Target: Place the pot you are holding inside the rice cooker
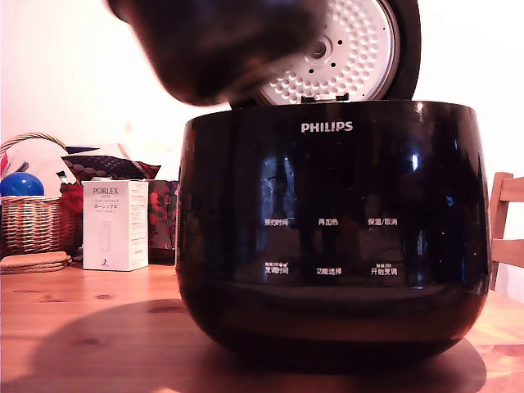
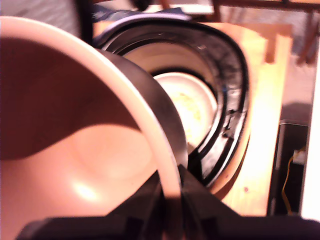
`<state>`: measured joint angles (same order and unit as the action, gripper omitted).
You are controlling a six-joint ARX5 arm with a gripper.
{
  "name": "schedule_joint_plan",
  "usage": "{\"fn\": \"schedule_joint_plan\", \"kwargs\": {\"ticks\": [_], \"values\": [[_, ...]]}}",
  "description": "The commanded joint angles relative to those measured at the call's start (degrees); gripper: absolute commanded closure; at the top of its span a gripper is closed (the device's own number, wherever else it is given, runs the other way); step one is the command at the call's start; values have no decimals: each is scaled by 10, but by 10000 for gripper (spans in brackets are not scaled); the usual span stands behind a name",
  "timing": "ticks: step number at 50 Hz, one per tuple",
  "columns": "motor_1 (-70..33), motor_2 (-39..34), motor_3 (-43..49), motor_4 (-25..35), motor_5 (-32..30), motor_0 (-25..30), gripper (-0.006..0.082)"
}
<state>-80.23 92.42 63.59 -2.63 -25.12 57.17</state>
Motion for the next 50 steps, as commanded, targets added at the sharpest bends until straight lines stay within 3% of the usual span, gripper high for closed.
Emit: {"fn": "schedule_joint_plan", "kwargs": {"ticks": [1,13,38,50], "values": [[-15,25,-22,3,-21,6,791],[-64,43,-40,7,-69,28,791],[-118,45,-17,-2,-234,41,791],[-126,45,-22,-2,-262,35,791]]}}
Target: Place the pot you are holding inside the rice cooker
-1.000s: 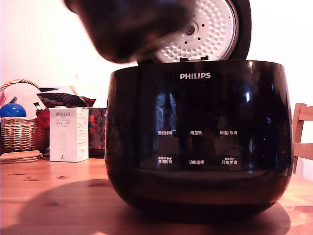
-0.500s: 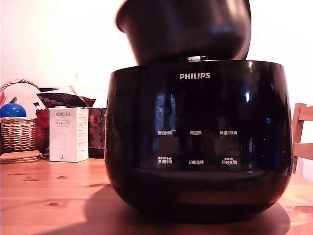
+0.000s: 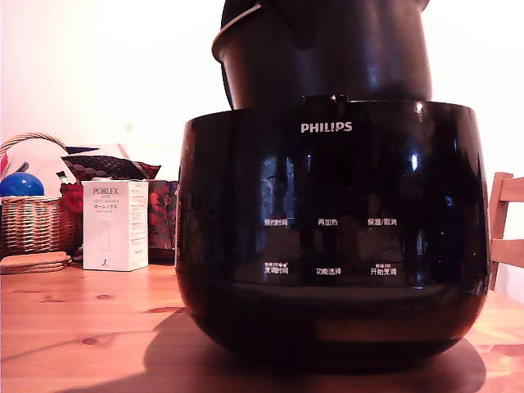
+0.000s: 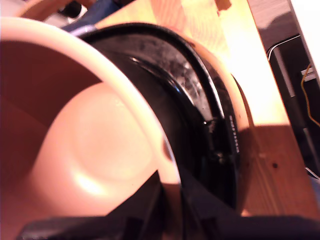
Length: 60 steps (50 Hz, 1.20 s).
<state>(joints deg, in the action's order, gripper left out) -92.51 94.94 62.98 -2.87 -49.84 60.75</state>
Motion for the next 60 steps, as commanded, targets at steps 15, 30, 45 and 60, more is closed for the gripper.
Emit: {"fn": "schedule_joint_plan", "kwargs": {"ticks": [15,30,45,60], "values": [[-24,19,-14,1,-42,-6,791],[-35,19,11,33,-46,-20,791],[-47,19,37,42,-46,-29,791],[-61,19,37,59,-46,-31,791]]}}
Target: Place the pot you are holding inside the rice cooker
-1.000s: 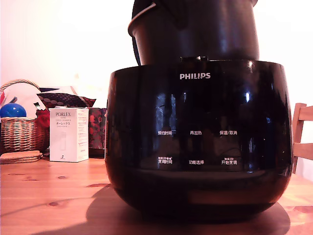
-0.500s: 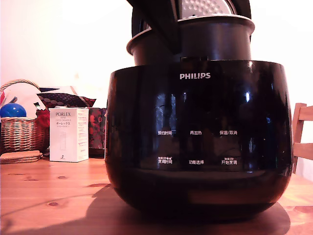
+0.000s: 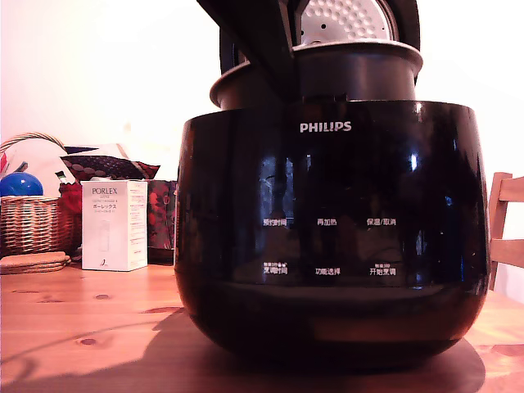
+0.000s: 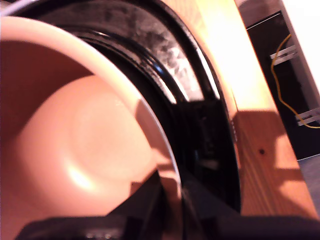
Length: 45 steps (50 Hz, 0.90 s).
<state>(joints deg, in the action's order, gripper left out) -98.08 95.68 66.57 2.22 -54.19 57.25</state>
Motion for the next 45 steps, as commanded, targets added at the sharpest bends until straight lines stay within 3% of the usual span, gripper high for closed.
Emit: {"fn": "schedule_joint_plan", "kwargs": {"ticks": [1,21,27,45], "values": [[-6,12,1,8,-2,4,791],[-7,12,-19,15,17,4,789],[-7,12,-19,15,19,4,736],[-7,12,-19,15,19,4,720]]}}
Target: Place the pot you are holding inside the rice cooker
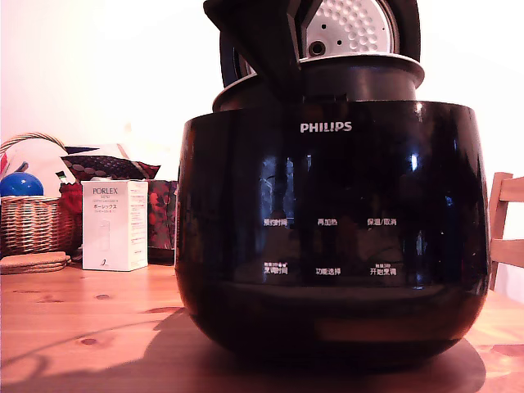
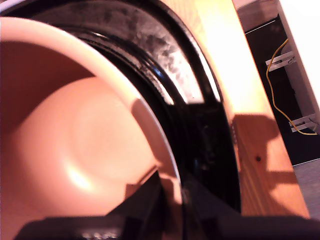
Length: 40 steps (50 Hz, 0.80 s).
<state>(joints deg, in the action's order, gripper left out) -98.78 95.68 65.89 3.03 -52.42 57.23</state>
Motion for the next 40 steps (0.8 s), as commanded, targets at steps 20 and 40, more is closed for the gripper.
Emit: {"fn": "schedule_joint_plan", "kwargs": {"ticks": [20,40], "values": [[0,12,-13,8,6,5,634],[2,61,69,-24,61,5,597]]}}
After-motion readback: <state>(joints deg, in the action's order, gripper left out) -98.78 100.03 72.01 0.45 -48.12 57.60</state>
